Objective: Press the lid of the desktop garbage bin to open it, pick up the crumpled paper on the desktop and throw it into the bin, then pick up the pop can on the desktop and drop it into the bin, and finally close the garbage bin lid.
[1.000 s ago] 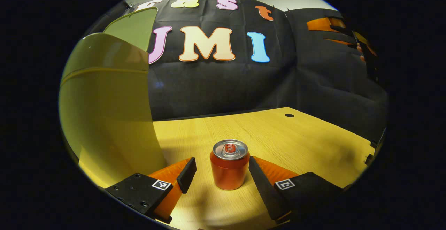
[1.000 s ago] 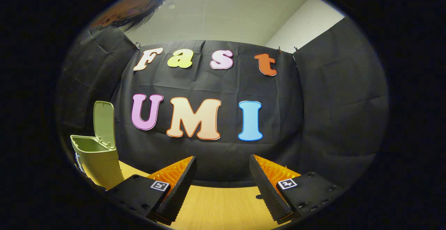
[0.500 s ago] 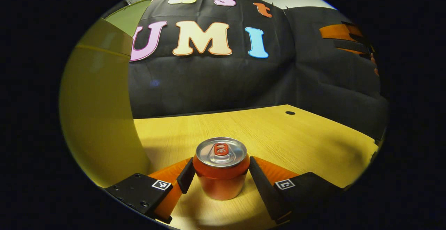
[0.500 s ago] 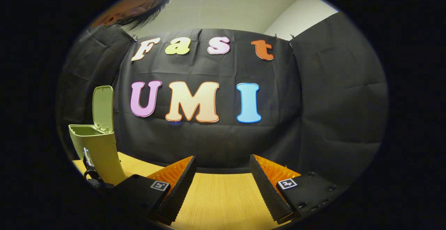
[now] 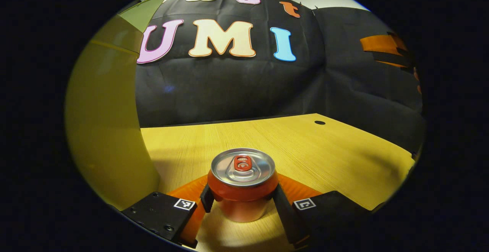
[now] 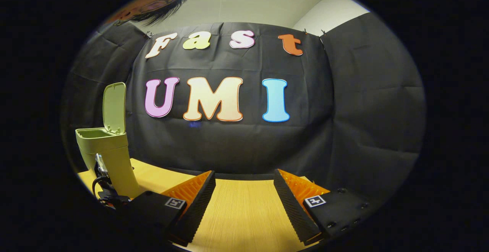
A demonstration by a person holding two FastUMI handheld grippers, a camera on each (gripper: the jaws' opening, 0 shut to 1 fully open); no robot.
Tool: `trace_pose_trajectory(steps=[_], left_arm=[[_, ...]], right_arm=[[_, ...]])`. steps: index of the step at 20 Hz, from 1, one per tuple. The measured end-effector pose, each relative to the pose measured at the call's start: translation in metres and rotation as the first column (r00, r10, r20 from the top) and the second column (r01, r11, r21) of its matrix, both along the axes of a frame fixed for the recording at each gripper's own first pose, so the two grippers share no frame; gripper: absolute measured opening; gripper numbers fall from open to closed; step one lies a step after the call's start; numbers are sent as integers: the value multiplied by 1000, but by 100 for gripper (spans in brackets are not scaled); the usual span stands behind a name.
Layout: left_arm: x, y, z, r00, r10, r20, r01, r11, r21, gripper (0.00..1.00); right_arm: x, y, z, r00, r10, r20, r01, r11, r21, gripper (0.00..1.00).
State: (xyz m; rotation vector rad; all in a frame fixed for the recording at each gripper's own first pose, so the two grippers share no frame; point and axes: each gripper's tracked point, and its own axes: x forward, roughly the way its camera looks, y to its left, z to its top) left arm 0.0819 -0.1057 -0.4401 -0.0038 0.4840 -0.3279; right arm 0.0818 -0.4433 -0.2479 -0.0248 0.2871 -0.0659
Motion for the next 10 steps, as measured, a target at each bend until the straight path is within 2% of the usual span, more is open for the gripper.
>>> trace_pose_trajectory(steps=[3, 5, 10], left_arm=[[-1, -1, 7, 1000, -3, 0, 3, 1000, -9, 77], [-1, -1, 20, 1000, -4, 10, 4, 1000, -8, 77], [-1, 8, 84, 998, -16, 56, 17, 1000, -22, 77]], right_arm=[[-1, 3, -6, 1000, 7, -20, -7, 1000, -10, 97], [-3, 3, -13, 999, -1, -54, 2, 1000, 18, 96], [-6, 7, -15, 996, -21, -87, 24, 999, 23, 96]])
